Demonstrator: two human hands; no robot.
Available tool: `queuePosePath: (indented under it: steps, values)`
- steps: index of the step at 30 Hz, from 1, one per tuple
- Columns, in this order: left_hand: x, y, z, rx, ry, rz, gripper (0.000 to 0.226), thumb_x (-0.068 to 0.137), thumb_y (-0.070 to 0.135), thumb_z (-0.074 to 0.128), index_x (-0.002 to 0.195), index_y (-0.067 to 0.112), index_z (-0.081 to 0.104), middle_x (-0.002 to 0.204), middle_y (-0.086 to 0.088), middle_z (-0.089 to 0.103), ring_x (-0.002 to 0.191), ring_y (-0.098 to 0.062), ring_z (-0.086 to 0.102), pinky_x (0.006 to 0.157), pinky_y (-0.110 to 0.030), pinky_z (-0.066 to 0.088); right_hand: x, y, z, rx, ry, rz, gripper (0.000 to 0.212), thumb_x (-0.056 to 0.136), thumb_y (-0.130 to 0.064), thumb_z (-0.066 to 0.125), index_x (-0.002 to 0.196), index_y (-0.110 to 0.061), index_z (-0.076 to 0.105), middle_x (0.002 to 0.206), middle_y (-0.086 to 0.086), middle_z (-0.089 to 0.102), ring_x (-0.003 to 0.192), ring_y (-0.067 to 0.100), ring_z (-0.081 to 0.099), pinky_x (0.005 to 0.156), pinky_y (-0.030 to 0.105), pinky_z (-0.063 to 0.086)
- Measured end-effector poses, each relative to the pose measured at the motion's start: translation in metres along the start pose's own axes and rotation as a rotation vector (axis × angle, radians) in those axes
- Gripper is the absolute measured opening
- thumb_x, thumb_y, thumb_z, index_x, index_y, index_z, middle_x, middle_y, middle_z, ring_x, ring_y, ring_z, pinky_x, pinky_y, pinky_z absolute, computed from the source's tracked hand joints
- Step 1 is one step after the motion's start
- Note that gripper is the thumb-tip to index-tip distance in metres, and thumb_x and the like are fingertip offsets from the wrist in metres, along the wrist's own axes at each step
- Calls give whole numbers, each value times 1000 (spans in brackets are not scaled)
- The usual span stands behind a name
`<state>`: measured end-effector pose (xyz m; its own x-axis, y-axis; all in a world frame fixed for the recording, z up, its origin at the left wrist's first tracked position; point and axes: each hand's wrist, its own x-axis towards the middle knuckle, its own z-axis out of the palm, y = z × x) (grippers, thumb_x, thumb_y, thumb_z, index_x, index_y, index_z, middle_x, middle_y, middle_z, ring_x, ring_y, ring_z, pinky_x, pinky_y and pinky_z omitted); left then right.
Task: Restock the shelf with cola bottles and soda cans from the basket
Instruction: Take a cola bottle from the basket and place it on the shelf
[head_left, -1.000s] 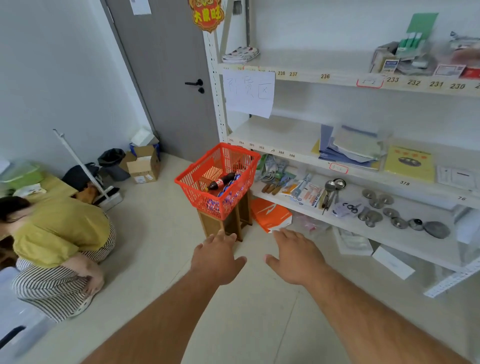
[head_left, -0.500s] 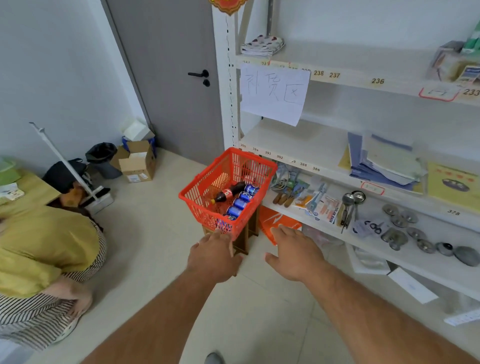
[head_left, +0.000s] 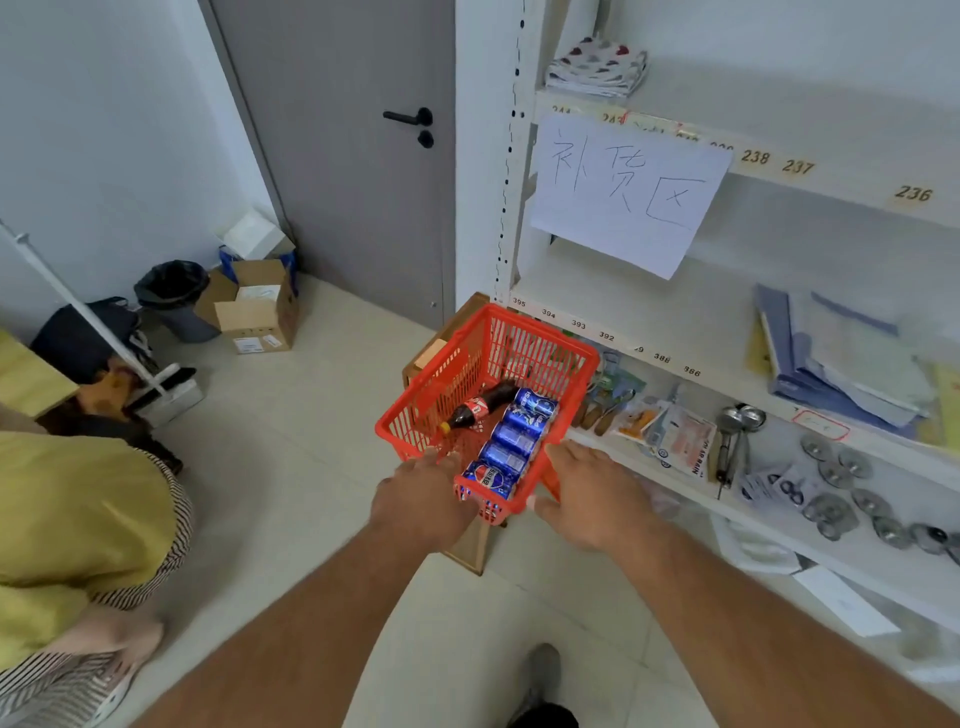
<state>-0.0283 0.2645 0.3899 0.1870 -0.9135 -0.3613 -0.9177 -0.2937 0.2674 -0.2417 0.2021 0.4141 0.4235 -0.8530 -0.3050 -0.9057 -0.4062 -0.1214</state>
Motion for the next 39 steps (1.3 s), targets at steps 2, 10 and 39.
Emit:
queuePosePath:
  steps: [2,10,39]
  values:
    - [24,-2,0,-8,-15,-22,75,84,71,52,151,40,39,155,3,48,137,-27,51,104,-50,51,25,4,-2,-2,-19,-1,76,97,-61,55,158,-21,34,159,3,45,145,26,43,116,41,39]
    - [103,16,-15,11,-87,-82,76,88,71,53,155,39,37,157,4,46,138,-25,51,107,-51,50,128,39,-8,17,-86,-17,74,96,-59,56,156,-20,37,160,6,44,146,28,43,117,44,39]
    - [358,-27,59,-153,-320,-132,66,96,59,55,154,29,44,155,-2,48,136,-28,52,109,-46,48,426,54,84,-139,-403,-148,69,103,-51,57,158,-14,36,159,9,44,145,32,43,117,47,42]
